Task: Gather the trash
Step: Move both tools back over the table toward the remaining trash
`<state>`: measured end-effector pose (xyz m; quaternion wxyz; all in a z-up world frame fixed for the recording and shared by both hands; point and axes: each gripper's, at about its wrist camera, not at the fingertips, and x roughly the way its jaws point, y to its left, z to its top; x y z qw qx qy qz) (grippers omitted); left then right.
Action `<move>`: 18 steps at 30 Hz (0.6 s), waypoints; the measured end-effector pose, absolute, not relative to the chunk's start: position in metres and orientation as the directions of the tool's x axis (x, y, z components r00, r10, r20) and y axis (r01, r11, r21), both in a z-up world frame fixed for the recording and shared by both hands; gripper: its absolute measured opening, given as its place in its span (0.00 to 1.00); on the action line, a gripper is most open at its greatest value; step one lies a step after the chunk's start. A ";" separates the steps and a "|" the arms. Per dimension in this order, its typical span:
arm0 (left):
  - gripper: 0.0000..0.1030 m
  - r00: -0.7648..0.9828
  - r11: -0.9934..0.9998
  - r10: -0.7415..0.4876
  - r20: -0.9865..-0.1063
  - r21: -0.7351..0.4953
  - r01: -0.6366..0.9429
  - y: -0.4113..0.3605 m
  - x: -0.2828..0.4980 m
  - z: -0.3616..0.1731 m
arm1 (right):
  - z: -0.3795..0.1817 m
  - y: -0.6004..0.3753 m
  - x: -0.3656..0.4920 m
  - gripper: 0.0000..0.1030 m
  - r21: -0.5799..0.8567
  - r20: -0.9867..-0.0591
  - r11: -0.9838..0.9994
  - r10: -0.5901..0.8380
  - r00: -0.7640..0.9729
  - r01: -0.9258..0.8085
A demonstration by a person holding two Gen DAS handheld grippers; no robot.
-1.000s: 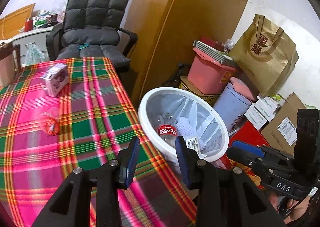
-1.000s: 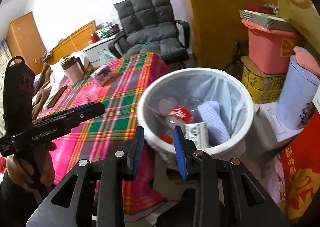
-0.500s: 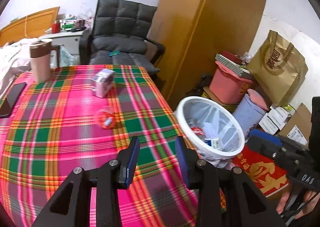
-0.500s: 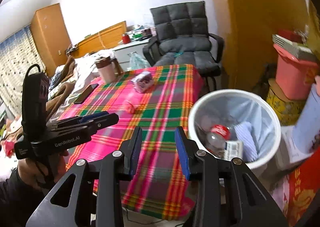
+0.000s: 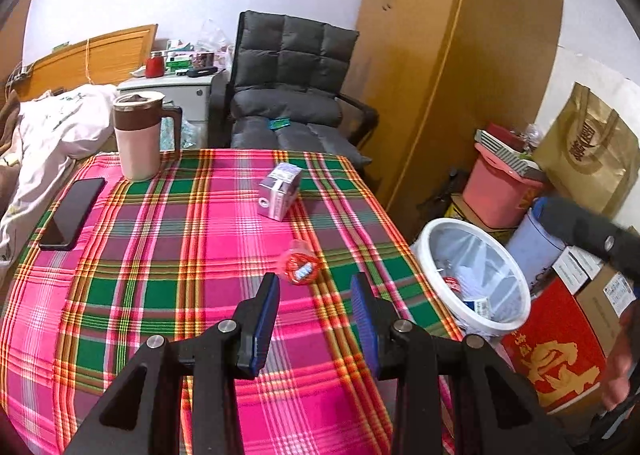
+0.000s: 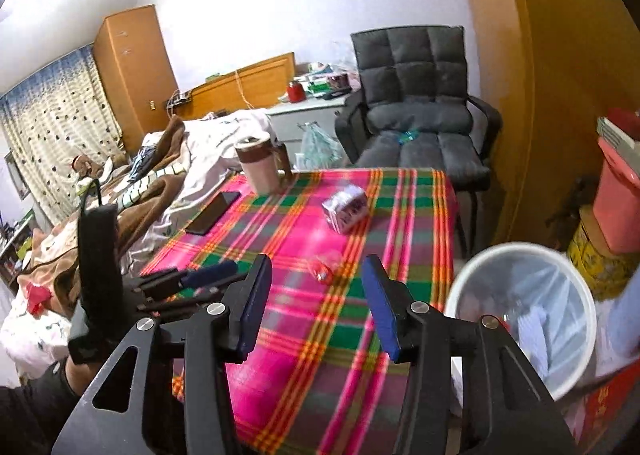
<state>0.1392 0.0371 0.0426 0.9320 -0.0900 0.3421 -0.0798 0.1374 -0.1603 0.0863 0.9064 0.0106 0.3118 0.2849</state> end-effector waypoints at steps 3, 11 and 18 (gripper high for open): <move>0.36 0.743 0.970 -0.209 -0.636 -0.234 0.073 0.041 0.150 0.034 | 0.086 -0.154 0.148 0.48 0.179 -0.557 0.838 0.518 0.649 -0.515; 0.52 0.711 0.970 -0.214 -0.670 -0.233 0.072 0.033 0.189 0.003 | 0.072 -0.155 0.184 0.48 0.173 -0.585 0.855 0.489 0.647 -0.489; 0.52 0.672 0.971 -0.212 -0.710 -0.228 0.067 0.028 0.227 -0.025 | 0.053 -0.153 0.207 0.48 0.194 -0.624 0.855 0.485 0.612 -0.480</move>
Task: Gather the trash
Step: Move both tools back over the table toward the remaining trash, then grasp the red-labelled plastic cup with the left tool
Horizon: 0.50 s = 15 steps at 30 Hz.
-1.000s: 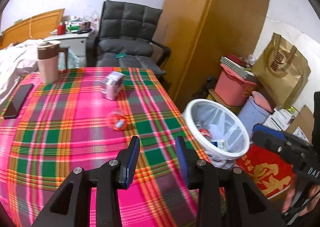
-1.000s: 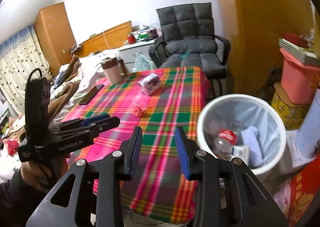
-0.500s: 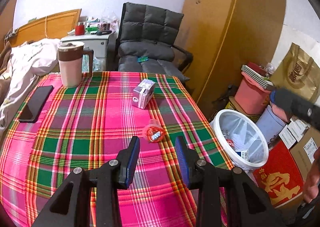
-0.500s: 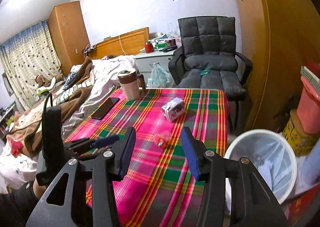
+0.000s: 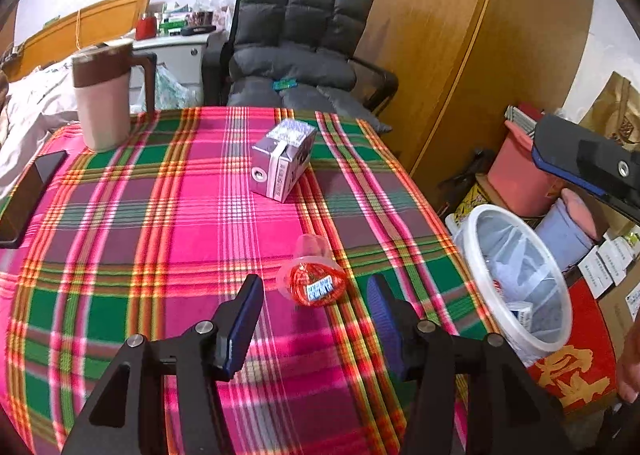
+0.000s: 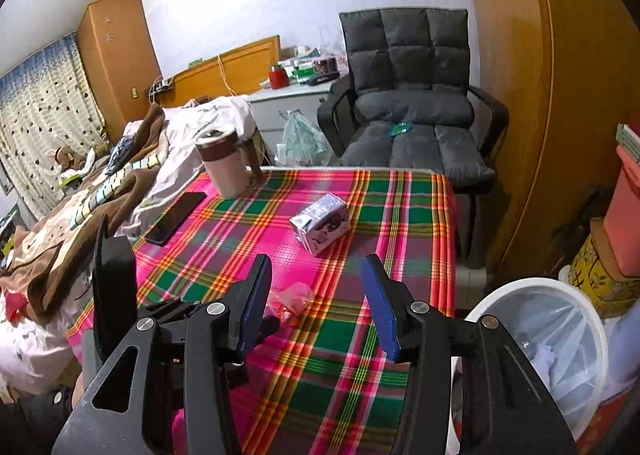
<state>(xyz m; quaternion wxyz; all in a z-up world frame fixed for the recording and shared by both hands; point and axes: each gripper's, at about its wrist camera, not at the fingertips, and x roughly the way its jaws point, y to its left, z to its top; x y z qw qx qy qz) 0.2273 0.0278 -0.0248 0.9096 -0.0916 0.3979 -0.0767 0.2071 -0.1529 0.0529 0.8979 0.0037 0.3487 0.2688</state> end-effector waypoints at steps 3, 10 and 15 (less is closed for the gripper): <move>0.53 0.656 0.973 -0.207 -0.726 -0.225 0.058 0.026 0.239 -0.034 | 0.046 -0.154 0.213 0.48 0.210 -0.634 0.854 0.489 0.599 -0.475; 0.53 0.627 0.974 -0.199 -0.753 -0.224 0.040 0.025 0.257 -0.052 | 0.036 -0.155 0.224 0.48 0.231 -0.656 0.854 0.491 0.574 -0.466; 0.44 0.631 0.972 -0.205 -0.748 -0.229 0.044 0.023 0.254 -0.054 | 0.033 -0.155 0.226 0.48 0.236 -0.665 0.857 0.487 0.566 -0.459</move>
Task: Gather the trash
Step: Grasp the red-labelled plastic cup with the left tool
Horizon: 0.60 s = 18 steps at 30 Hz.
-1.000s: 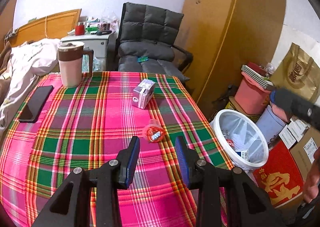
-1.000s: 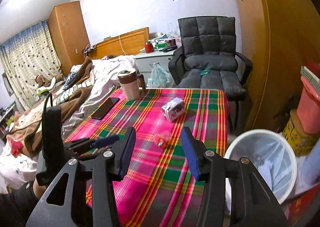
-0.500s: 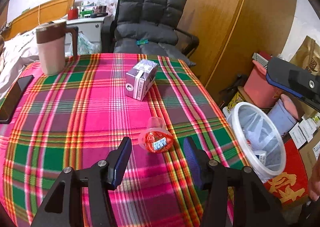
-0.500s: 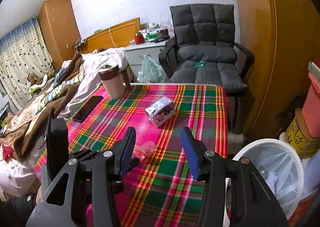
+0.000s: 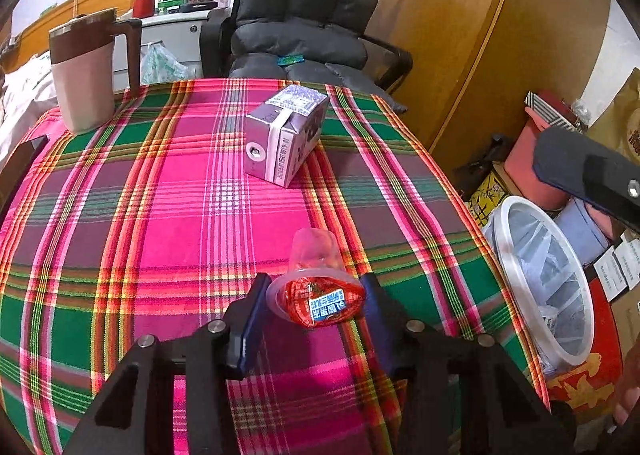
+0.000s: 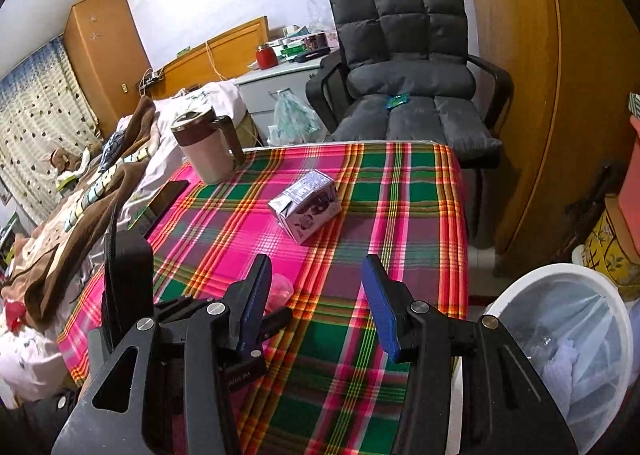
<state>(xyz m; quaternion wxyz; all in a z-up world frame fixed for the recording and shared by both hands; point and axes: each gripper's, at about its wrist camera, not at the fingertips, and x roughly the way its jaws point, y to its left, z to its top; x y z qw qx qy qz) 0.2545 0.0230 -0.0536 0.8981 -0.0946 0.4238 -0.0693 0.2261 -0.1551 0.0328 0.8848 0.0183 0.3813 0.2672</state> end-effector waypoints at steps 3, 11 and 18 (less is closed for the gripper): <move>0.44 0.648 0.972 -0.202 -0.734 -0.231 0.041 0.026 0.249 -0.048 | 0.034 -0.154 0.226 0.48 0.230 -0.666 0.859 0.482 0.569 -0.458; 0.44 0.692 0.969 -0.184 -0.698 -0.245 0.011 0.051 0.230 -0.033 | 0.031 -0.138 0.241 0.48 0.218 -0.675 0.868 0.465 0.574 -0.447; 0.44 0.735 0.969 -0.129 -0.666 -0.243 -0.051 0.093 0.221 -0.021 | 0.011 -0.114 0.262 0.50 0.237 -0.707 0.869 0.461 0.537 -0.434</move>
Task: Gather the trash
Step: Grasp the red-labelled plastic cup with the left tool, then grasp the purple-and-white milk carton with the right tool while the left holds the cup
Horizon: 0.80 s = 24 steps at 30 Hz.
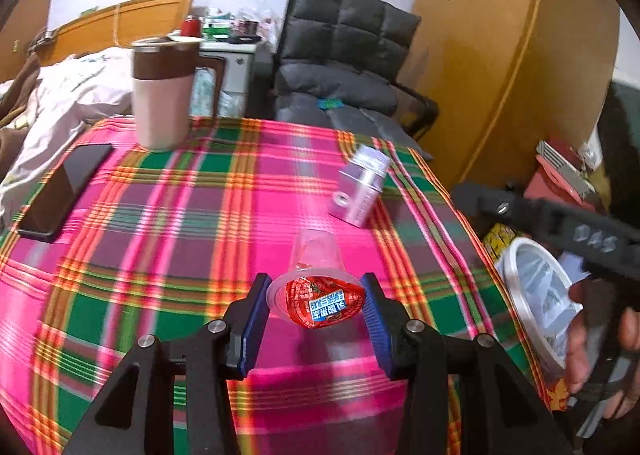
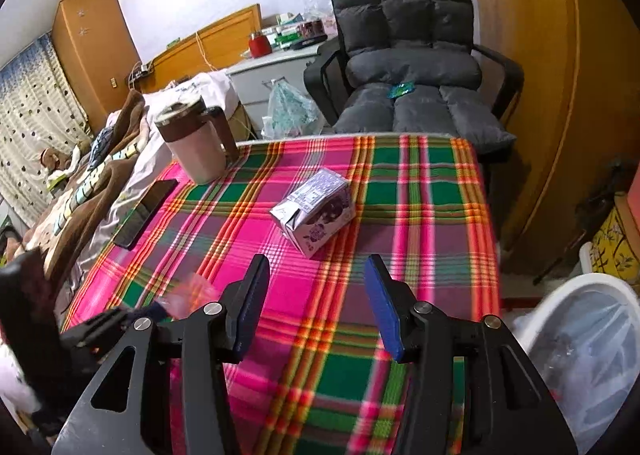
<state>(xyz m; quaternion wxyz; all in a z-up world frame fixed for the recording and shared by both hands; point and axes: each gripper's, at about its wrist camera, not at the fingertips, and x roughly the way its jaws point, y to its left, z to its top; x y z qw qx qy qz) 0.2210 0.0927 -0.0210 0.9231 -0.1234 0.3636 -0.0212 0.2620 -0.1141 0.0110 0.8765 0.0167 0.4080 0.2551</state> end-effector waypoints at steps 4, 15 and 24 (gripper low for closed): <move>0.44 0.751 0.964 -0.111 -0.651 -0.254 -0.079 0.113 0.221 -0.020 | 0.002 -0.100 0.274 0.51 0.246 -0.719 0.882 0.445 0.534 -0.403; 0.44 0.773 0.939 -0.094 -0.627 -0.314 -0.140 0.153 0.215 -0.026 | -0.010 -0.065 0.297 0.53 0.208 -0.731 0.933 0.347 0.587 -0.292; 0.44 0.772 0.929 -0.102 -0.627 -0.339 -0.152 0.164 0.212 -0.029 | -0.021 -0.052 0.310 0.53 0.116 -0.755 0.967 0.234 0.613 -0.227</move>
